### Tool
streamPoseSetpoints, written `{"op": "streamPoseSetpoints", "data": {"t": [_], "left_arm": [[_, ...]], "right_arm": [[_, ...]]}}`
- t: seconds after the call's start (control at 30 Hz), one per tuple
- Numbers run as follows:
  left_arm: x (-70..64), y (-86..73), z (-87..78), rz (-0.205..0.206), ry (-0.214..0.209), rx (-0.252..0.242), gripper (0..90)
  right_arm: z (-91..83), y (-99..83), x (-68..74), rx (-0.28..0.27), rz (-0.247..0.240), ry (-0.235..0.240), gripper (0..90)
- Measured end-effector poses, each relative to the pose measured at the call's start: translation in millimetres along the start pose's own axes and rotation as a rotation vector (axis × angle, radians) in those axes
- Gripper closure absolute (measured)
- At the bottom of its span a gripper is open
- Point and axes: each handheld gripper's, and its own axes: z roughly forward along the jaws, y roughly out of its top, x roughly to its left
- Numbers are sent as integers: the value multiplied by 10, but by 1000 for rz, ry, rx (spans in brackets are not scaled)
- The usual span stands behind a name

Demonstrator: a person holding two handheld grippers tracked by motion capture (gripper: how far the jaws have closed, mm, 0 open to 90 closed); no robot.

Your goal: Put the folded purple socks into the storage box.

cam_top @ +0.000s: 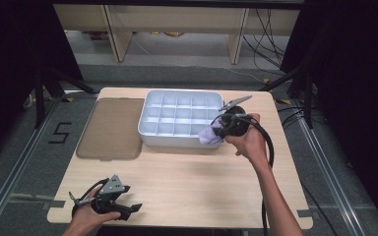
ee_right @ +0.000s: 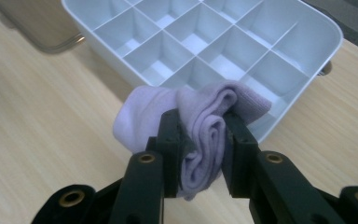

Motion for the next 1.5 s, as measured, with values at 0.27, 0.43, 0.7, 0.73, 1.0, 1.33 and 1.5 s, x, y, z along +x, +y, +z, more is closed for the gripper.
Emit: {"op": "streamPoseSetpoints", "data": {"t": [0.27,0.43,0.7,0.73,1.0,1.33,1.5], "left_arm": [[-10,3,10,-3,-5,-10,215],[-9,1,10,-2,-7,-8,215],[-8,1,9,-5,-12,-9,215],[-10,0,10,-3,-11,-7,215],[-10,-2,12,-1,-13,3,215],[-17,-4,16,12,-19,8,215],[-26,-10,30,-6,-9,16,215]], "right_arm": [[99,255,-192,58,27,-56,722],[242,359,-297,104,32,-97,722],[540,396,-394,186,34,-143,722],[563,396,-396,191,40,-144,722],[773,386,-437,239,15,-186,722],[972,385,-368,323,-70,-262,722],[1039,368,-325,352,-109,-275,722]]}}
